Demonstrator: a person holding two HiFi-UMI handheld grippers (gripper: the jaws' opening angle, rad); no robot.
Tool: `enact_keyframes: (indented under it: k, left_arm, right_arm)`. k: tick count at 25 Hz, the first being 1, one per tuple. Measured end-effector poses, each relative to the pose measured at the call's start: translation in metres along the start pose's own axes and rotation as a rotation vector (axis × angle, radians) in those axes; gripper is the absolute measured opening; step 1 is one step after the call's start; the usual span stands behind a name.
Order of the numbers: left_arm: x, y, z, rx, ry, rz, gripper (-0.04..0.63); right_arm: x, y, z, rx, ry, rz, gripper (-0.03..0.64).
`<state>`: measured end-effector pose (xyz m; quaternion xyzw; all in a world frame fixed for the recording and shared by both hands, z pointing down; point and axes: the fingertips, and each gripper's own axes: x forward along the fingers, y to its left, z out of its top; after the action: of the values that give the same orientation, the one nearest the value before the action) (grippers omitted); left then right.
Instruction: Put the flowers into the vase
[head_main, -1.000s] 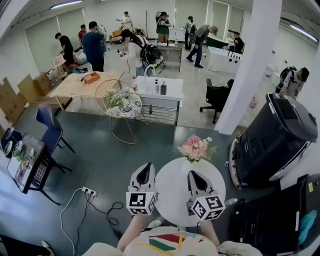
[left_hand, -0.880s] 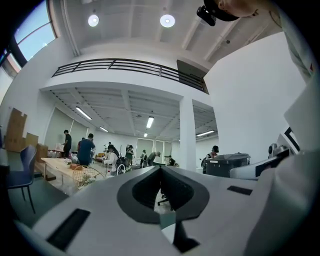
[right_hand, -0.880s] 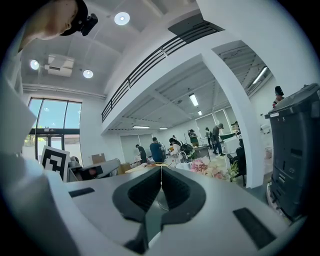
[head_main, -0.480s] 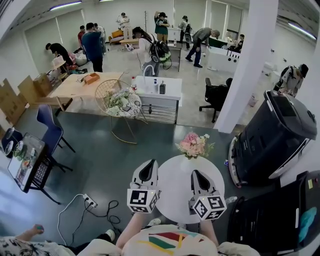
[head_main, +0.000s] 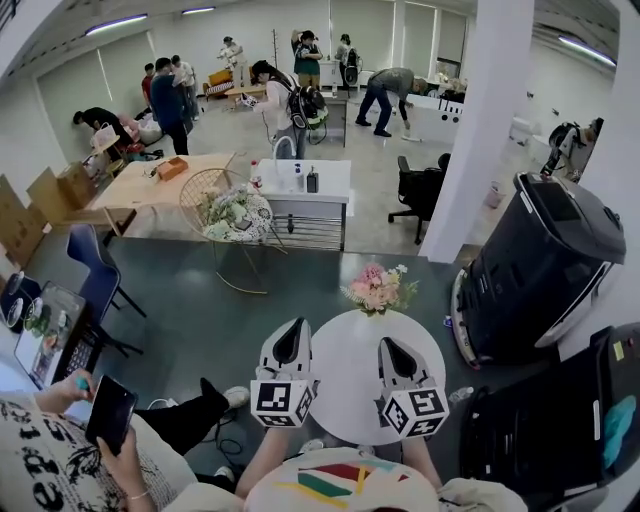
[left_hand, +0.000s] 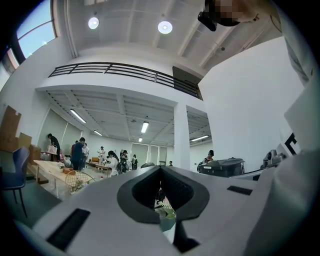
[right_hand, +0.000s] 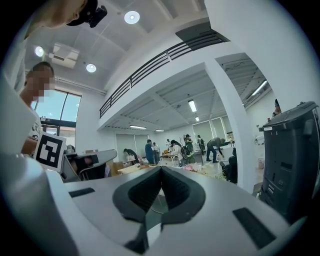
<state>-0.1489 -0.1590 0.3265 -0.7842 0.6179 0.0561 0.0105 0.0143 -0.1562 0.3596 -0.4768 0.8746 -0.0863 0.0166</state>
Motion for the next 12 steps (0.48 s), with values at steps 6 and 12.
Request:
enact_keyframes:
  k: [6, 12]
  left_arm:
    - [0.0017, -0.0055, 0.0001, -0.003, 0.002, -0.015, 0.008]
    - [0.0029, -0.0077, 0.0031, 0.003, -0.008, -0.023, 0.008]
  right_arm:
    - [-0.0032, -0.0038, 0.0014, 0.000, -0.005, -0.010, 0.012]
    - [-0.0028, -0.0041, 0.0026, -0.006, -0.011, -0.016, 0.012]
